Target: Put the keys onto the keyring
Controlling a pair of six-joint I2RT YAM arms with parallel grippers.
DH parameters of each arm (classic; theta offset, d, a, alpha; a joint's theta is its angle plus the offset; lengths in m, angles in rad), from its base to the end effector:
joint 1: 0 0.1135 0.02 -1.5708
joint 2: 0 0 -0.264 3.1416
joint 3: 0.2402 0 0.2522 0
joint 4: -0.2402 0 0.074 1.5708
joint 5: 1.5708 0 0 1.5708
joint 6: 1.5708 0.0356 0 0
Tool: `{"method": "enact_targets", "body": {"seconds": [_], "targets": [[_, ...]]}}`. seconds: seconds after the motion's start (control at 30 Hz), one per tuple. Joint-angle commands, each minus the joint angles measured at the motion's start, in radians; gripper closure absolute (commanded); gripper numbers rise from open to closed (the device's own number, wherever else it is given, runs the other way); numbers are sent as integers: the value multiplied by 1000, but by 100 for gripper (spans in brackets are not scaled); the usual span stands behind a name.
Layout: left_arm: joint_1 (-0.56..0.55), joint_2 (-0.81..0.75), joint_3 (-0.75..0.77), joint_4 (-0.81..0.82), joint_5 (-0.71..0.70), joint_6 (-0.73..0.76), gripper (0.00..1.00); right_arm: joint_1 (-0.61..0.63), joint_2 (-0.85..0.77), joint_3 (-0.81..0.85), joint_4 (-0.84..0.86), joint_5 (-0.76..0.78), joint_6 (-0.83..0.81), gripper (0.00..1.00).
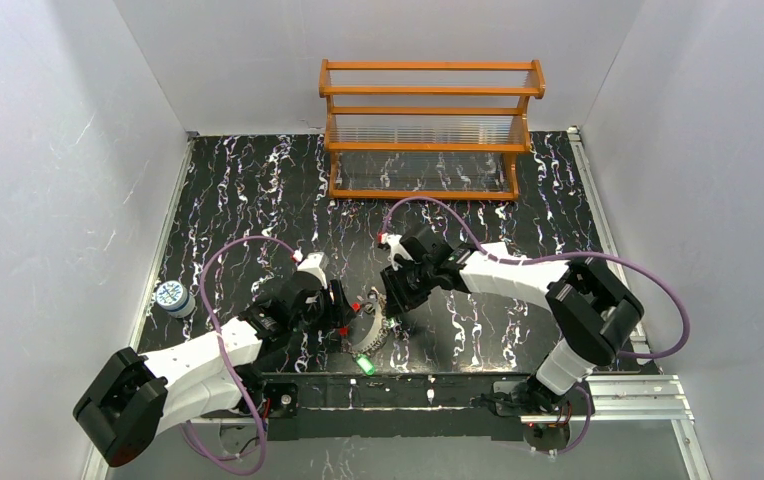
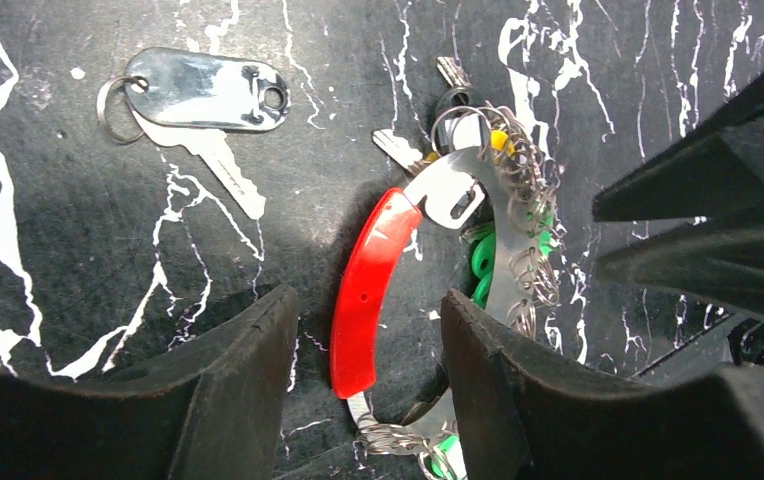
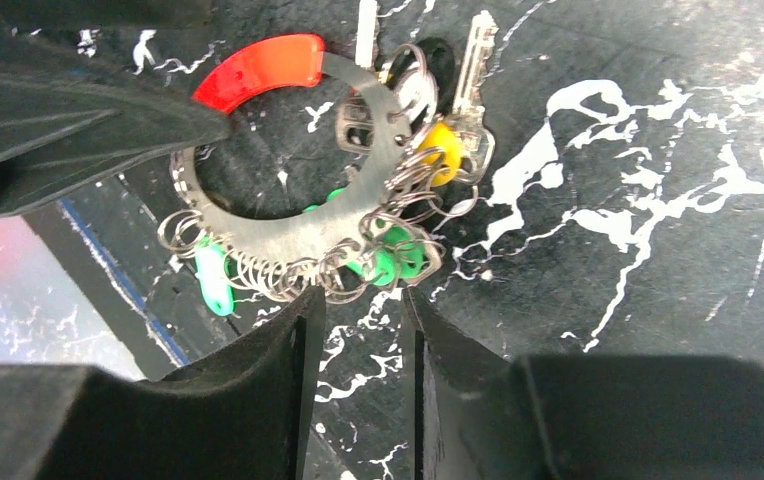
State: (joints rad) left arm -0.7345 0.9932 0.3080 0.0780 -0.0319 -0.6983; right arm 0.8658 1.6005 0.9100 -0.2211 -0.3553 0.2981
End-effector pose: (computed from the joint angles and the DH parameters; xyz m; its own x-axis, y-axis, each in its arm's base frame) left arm 0.1444 -0.1288 0.1636 -0.7425 -0.1953 -0.6407 0.2260 0.8275 -0.5141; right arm 0.1984 0.2522 0.1827 -0.7399 -0.4447 -0.5047 -0.6641 0.6025 0.4427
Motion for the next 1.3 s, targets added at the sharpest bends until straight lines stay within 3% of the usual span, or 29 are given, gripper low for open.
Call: {"method": "enact_targets", "body": {"seconds": [0.0,0.27,0.63,1.27], "targets": [[4,-1,24,46,64,-14,50,0,18,47,-12,71,-11,59],[2,2,40,95,106,-75,54,-3,14,48,-10,28,-6,63],[-40,145,68,209,143,-143,64,1,-15,1,8,-28,-10,66],[-123,282,80,296,80,-290,68,-2,-16,4,-28,113,1,65]]}}
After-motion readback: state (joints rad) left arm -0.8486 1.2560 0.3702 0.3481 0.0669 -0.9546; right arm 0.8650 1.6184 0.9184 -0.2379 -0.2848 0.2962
